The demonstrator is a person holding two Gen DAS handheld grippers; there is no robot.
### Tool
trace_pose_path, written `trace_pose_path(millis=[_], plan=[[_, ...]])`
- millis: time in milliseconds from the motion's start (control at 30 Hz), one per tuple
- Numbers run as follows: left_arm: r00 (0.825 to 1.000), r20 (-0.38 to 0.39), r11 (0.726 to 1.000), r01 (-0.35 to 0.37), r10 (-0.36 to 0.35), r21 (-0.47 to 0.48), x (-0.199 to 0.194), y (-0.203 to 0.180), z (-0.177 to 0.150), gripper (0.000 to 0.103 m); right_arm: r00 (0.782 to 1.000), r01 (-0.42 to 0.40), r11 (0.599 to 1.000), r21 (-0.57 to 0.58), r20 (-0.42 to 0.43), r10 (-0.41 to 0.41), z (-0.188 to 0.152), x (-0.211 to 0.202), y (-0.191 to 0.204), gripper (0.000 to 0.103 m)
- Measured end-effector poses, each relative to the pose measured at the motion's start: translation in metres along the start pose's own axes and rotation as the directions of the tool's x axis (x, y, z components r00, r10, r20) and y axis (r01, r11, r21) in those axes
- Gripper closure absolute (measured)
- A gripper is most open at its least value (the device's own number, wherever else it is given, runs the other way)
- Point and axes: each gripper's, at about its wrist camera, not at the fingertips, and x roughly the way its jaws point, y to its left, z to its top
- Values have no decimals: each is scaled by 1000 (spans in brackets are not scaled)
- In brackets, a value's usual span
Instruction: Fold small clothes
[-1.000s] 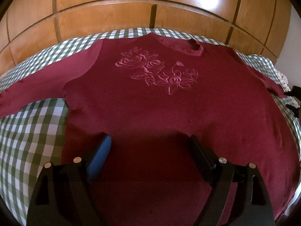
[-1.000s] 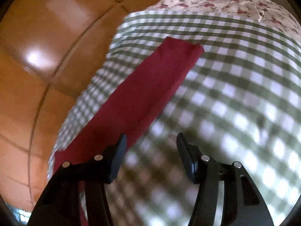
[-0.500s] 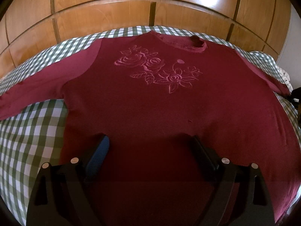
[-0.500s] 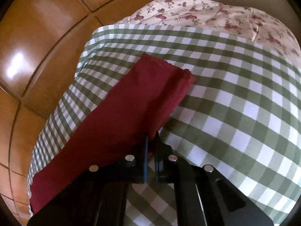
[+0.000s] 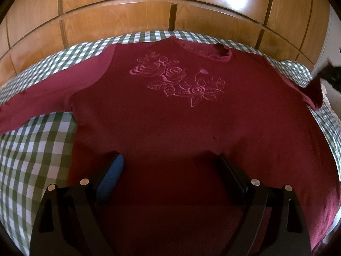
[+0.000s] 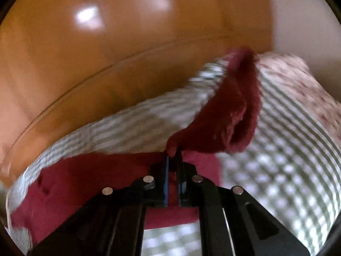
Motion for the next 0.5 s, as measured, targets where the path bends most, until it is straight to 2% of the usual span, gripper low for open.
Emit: trace_pose_path(millis=[133,200,300,367,400,433,500], plan=[[1000,2,1000,2,-2,-5,-1,-1,-1,15,991,-131,981,-145,-50,125,-18,11,96,98],[1000,4,1000,4,-4,-8,-2,0,-1,15,978,-200,961,-189,-102,183,-34,20,140,98],[1000,5,1000,9,-9,-12,-3,0,-3,15,959,-262,931,-254,-177,221,-61,34,191,97],[1000,4,1000,8,-8,-14,-4,-1,-3,15,941,-307,915,-260,-227,252,-75,41,207,90],[1000,3,1000,5,-5,-15,-4,-1,-4,15,933,-328,908,-261,-243,267,-82,42,212,81],[1000,4,1000,6,-6,-16,-4,-1,-4,15,930,-336,905,-260,-244,275,-86,40,212,55],[1000,4,1000,10,-10,-19,-5,-1,-4,15,933,-332,909,-250,-225,279,-90,34,204,35]])
